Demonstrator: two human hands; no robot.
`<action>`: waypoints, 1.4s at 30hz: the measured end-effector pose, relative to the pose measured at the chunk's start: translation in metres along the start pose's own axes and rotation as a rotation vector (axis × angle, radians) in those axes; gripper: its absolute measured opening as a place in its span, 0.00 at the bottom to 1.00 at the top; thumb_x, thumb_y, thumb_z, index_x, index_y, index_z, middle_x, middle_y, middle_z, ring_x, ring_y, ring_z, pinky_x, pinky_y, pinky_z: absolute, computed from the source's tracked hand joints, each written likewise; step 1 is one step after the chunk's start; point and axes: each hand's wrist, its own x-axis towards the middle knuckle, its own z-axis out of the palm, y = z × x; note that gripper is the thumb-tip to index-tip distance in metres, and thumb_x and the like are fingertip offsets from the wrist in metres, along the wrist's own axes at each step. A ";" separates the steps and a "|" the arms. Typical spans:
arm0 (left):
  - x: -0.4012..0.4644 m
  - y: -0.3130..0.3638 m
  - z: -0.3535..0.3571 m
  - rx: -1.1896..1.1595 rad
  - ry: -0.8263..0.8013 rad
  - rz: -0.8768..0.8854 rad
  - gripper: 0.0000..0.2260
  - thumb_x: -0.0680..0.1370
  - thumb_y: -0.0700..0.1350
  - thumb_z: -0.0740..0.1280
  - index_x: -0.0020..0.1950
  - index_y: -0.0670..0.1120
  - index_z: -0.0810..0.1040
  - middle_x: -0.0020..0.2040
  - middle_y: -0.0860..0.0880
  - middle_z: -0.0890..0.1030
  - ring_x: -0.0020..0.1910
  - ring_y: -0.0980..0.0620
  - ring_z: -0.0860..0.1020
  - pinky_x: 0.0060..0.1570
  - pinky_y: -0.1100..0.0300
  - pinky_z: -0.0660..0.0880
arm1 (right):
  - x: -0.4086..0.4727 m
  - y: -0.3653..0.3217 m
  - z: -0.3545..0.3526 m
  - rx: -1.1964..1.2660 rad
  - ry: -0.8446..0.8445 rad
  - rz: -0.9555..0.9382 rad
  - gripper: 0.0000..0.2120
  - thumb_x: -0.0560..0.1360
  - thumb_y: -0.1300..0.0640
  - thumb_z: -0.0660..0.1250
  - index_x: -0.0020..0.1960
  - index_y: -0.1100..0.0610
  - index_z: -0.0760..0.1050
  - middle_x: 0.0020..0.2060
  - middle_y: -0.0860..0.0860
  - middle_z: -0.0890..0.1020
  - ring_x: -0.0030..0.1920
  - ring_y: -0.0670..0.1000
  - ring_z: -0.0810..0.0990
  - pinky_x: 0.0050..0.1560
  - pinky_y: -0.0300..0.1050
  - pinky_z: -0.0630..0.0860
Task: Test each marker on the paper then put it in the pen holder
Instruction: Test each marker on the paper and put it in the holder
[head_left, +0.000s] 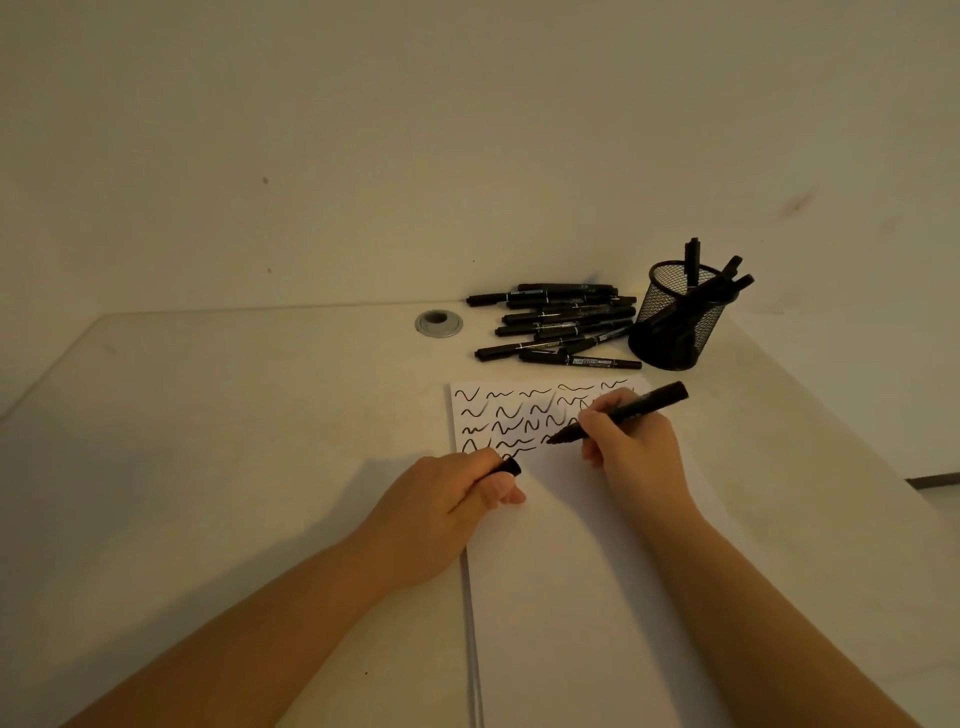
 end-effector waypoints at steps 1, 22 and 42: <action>0.000 0.000 0.000 -0.008 -0.001 -0.006 0.17 0.77 0.56 0.53 0.48 0.49 0.78 0.40 0.72 0.78 0.44 0.66 0.77 0.46 0.65 0.73 | 0.000 0.001 0.000 -0.022 -0.024 -0.005 0.05 0.73 0.60 0.65 0.39 0.54 0.74 0.25 0.48 0.77 0.25 0.40 0.74 0.29 0.31 0.72; 0.000 -0.005 0.002 -0.087 -0.008 -0.084 0.10 0.76 0.56 0.56 0.41 0.57 0.75 0.41 0.64 0.82 0.40 0.52 0.80 0.44 0.51 0.76 | -0.004 -0.003 -0.009 -0.047 0.062 -0.200 0.08 0.72 0.59 0.68 0.40 0.47 0.75 0.30 0.45 0.79 0.31 0.45 0.77 0.33 0.36 0.73; 0.003 -0.002 0.004 -0.027 0.013 -0.087 0.07 0.78 0.52 0.61 0.46 0.53 0.76 0.36 0.66 0.80 0.29 0.54 0.76 0.34 0.56 0.74 | -0.009 0.000 -0.009 0.370 -0.428 -0.040 0.08 0.69 0.57 0.62 0.36 0.53 0.79 0.23 0.52 0.75 0.23 0.48 0.70 0.25 0.37 0.67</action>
